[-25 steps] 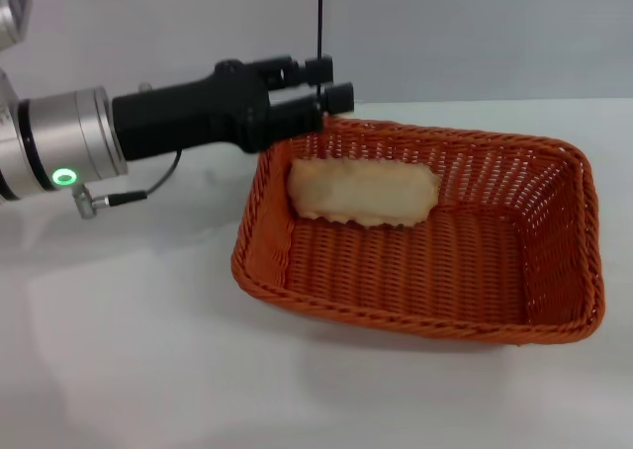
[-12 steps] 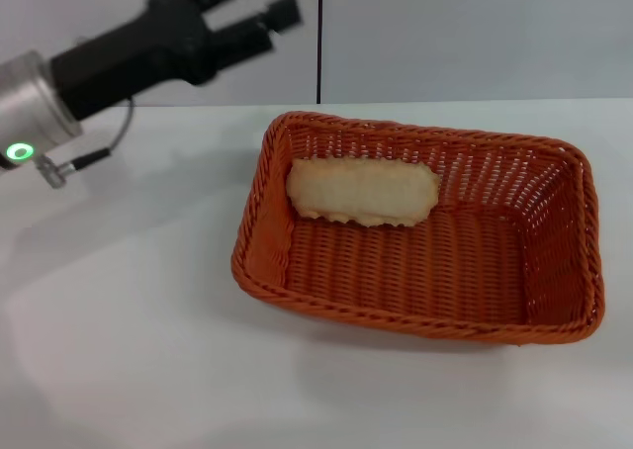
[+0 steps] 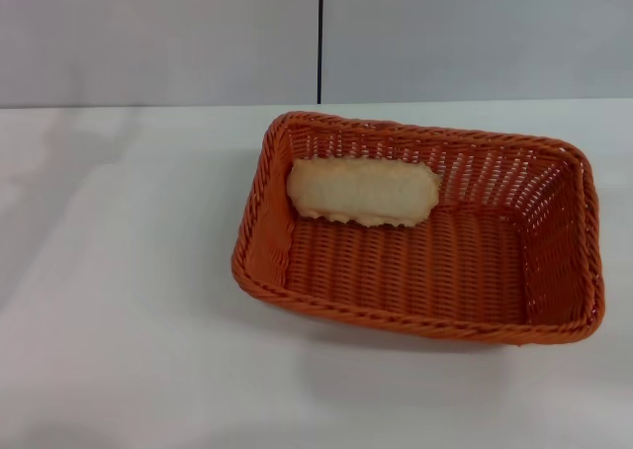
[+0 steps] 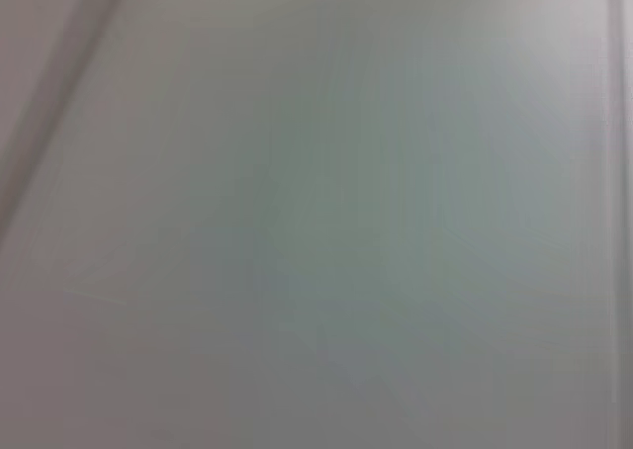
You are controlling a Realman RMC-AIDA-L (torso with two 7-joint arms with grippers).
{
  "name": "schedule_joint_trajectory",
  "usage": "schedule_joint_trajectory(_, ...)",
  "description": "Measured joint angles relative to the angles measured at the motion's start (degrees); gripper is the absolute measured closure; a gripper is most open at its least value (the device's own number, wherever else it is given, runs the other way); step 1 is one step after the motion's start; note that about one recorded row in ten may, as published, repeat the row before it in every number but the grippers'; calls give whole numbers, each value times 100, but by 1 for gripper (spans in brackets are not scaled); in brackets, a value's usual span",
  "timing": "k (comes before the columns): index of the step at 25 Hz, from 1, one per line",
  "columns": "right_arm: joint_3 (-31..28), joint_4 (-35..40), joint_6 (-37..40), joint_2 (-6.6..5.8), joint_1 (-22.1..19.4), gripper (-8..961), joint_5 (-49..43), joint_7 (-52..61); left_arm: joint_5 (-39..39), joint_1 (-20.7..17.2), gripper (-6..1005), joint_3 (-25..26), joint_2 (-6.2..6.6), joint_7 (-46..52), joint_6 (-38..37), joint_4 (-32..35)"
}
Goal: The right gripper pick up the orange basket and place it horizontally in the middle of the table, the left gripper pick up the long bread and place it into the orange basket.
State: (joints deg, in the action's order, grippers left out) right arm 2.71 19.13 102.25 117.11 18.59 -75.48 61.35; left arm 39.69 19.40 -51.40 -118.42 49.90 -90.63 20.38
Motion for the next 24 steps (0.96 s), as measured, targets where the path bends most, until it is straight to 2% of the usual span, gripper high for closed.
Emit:
schedule_joint_trajectory(5,-399,-32,-88,21,-109,260,6,-518,-757,-154,222,7,12,-576,-291,-307)
schedule_joint_trajectory(11,-680,-93,-172,107,-111,260,7,-891,-861,-211,222,24,2,-819,-411,-321)
schedule_joint_trajectory(24,-1103,-227,-129,137,-217,260,25,-967,-948,-166,222,70,14,-852,-547,-398)
